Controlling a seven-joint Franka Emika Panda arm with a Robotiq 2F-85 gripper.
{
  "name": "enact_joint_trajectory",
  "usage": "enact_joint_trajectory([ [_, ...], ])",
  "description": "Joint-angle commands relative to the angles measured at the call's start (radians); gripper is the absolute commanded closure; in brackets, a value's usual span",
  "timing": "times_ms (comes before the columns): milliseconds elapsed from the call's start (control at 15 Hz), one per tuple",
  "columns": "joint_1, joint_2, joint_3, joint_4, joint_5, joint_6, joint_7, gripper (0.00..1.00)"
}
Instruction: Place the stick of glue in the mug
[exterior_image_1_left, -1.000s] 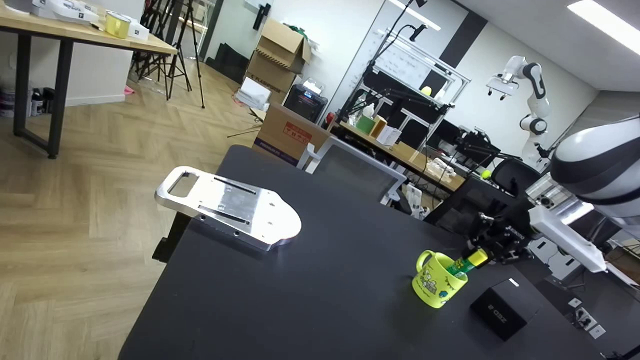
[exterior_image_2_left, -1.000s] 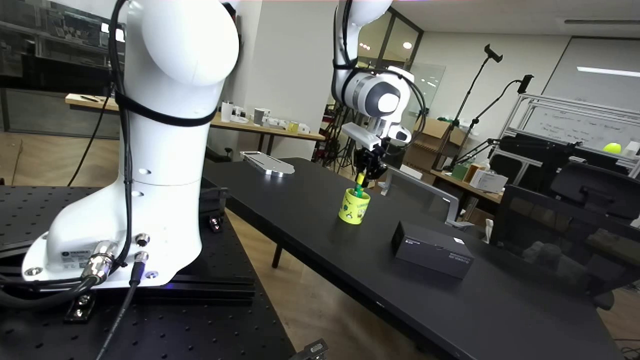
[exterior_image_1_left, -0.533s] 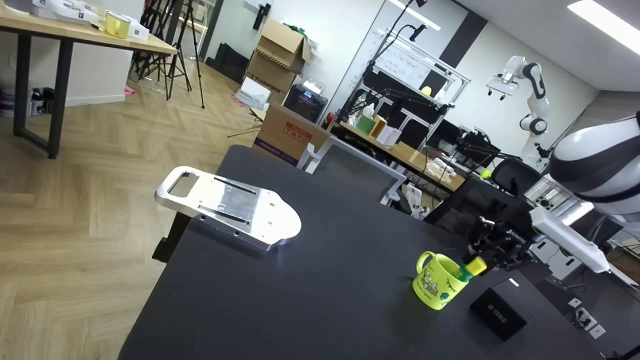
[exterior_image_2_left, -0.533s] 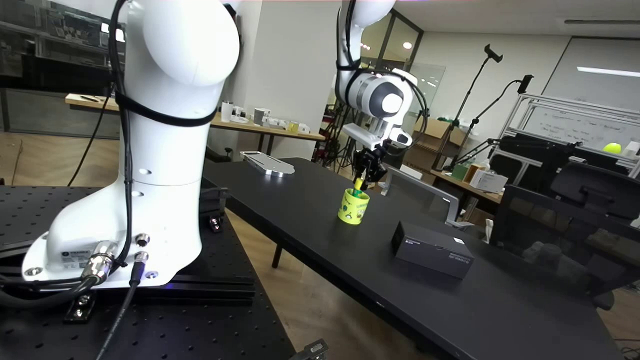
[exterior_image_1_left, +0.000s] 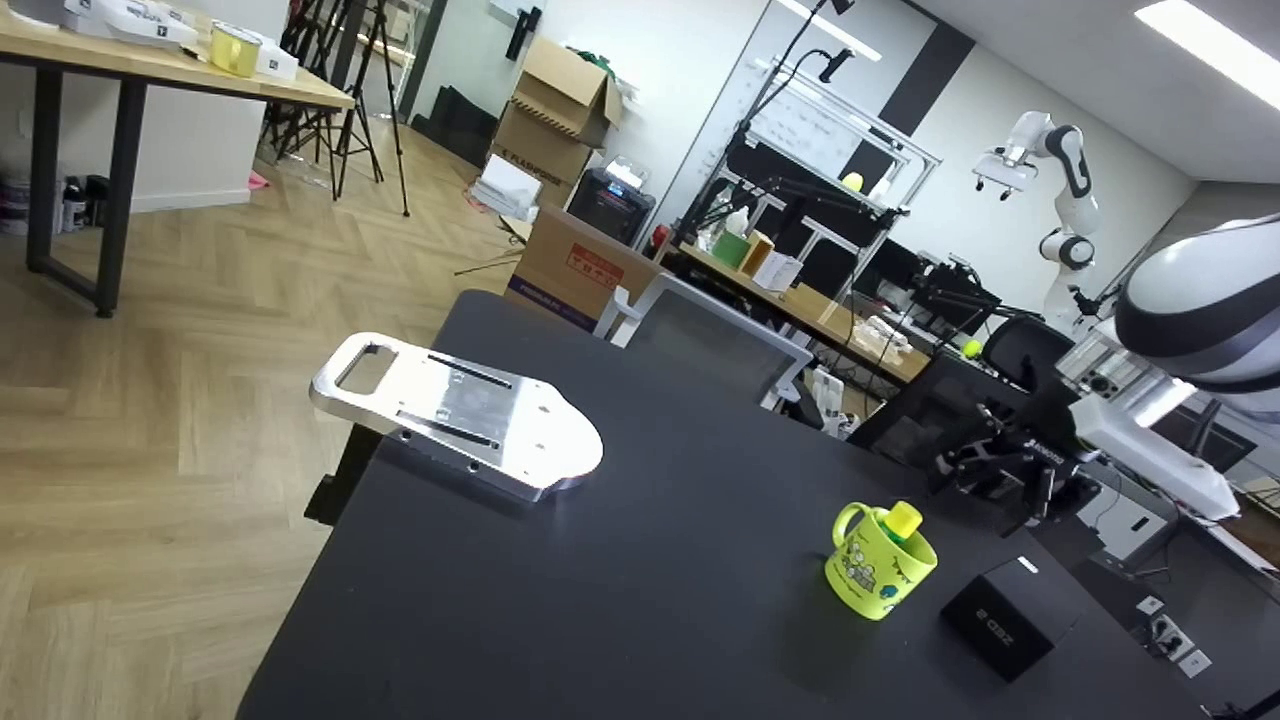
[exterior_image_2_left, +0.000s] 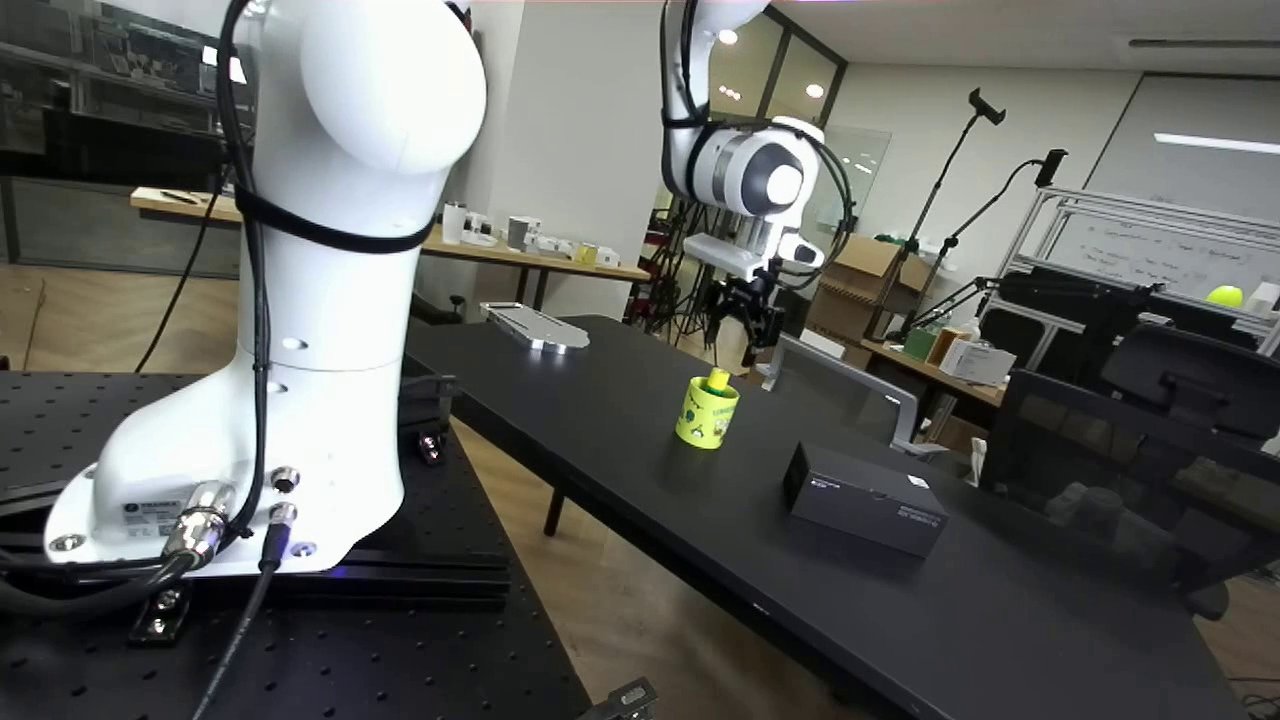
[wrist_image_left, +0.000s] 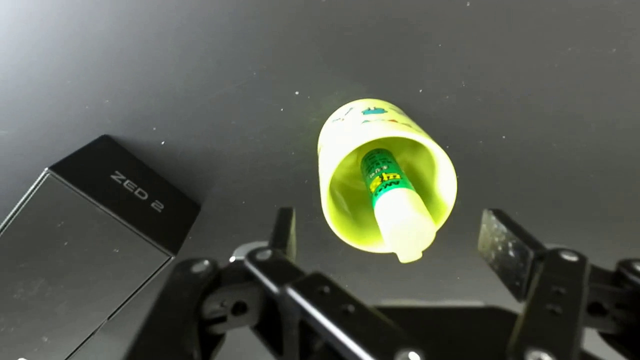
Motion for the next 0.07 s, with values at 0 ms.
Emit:
enact_joint_trajectory([
  [0, 0.01, -0.028, -0.004, -0.018, -0.02, -0.003, 0.019, 0.0],
])
